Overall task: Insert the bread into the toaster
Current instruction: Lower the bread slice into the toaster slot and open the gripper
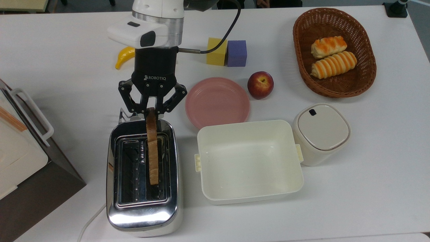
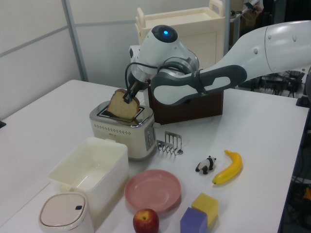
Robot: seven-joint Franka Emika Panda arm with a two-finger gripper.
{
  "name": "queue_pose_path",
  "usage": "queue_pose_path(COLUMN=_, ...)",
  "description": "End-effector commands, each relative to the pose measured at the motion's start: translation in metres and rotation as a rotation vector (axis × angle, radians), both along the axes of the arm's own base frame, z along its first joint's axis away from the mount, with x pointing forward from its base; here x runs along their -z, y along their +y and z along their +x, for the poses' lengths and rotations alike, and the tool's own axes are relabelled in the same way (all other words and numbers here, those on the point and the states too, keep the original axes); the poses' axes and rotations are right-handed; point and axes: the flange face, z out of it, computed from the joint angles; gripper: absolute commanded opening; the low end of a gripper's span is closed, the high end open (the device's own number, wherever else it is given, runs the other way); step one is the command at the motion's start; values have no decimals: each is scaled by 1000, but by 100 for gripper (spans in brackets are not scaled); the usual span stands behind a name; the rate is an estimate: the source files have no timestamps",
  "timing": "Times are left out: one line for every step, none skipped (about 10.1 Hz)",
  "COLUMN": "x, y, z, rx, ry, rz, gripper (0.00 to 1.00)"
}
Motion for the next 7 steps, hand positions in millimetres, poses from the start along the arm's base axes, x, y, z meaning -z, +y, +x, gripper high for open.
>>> queue_pose_path(x=10, y=3, z=-3, rx=0, ry=15, rz=-12, gripper=96)
queue_pose_path(x=11, y=2, z=-3, rx=-1, ry=18, rz=-14, gripper=100)
queue_pose_path(x=10, y=2, z=-4, rx=2, ry=18, rz=-13, gripper=100)
queue_pose_path(x=11, y=3, z=-4, rx=7, ry=35, rz=-14, gripper=100)
queue_pose_path(x=11, y=3, z=-5, rx=12, ry=49, rz=-13, gripper=100)
queue_pose_path(x=11, y=3, z=-6, rx=15, ry=50, rz=-9, gripper=100)
queue_pose_path(x=11, y=2, z=-6, rx=18, ry=55, rz=-6, gripper=100)
